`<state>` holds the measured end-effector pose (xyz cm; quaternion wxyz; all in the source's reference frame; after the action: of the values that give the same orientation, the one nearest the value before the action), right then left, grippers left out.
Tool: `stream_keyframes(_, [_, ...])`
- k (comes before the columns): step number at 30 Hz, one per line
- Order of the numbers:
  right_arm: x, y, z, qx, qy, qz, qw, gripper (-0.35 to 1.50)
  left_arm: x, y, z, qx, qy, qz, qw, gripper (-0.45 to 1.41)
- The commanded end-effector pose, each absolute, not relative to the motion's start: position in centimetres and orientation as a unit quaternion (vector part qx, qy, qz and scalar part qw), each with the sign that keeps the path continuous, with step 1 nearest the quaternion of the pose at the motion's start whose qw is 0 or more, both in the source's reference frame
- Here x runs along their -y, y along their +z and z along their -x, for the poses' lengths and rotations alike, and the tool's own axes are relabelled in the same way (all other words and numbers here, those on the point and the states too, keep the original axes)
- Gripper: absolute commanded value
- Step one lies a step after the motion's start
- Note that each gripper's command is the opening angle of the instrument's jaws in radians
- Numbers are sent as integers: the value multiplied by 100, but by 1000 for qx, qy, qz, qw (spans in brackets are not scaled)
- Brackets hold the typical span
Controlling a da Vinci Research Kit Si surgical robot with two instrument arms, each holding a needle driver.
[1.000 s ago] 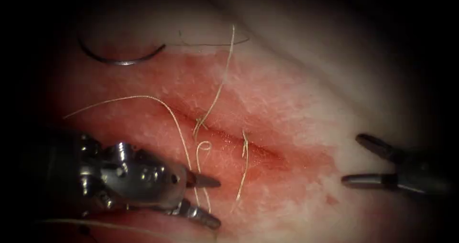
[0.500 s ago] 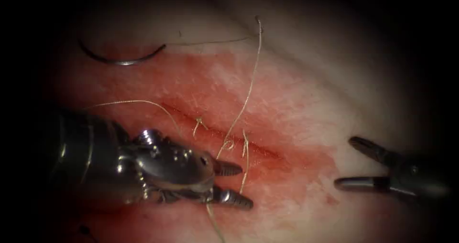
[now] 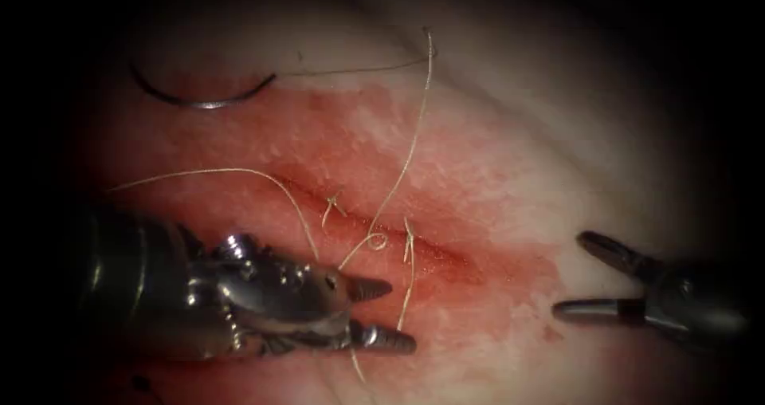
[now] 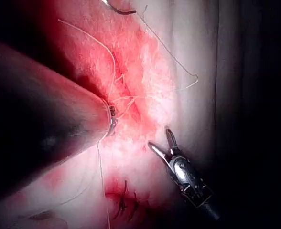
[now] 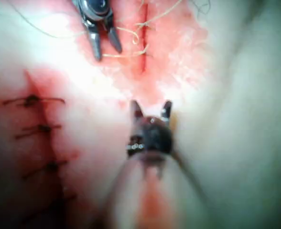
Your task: Wound Closure
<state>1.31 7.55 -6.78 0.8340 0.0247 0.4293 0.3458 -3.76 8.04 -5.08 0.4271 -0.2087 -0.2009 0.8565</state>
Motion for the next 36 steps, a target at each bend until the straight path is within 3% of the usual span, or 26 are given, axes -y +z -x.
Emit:
stream_keyframes(1, [-753, -673, -137, -431, 345, -25, 834, 138, -800, -505, 381, 201, 858, 205, 426, 58])
stream_keyframes(8, [-752, -673, -138, -430, 345, -25, 834, 138, -802, -500, 380, 195, 863, 200, 420, 49])
stream_keyframes(17, [-752, -674, -142, -431, 346, -26, 833, 138, -796, -496, 385, 188, 872, 195, 408, 13])
stream_keyframes(20, [-752, -674, -143, -431, 346, -26, 833, 138, -794, -492, 389, 190, 872, 196, 406, 10])
stream_keyframes(22, [-752, -674, -143, -431, 346, -26, 833, 138, -795, -490, 389, 194, 872, 197, 405, -6])
stream_keyframes(24, [-752, -674, -144, -431, 346, -26, 833, 138, -796, -490, 387, 194, 873, 198, 401, -34])
stream_keyframes(29, [-751, -675, -149, -434, 344, -30, 832, 136, -801, -495, 379, 198, 873, 198, 400, -35])
stream_keyframes(33, [-747, -678, -155, -447, 332, -47, 829, 114, -813, -504, 374, 191, 876, 197, 397, -35])
stream_keyframes(36, [-750, -676, -166, -467, 313, -40, 826, 114, -826, -511, 370, 186, 882, 199, 385, -35])
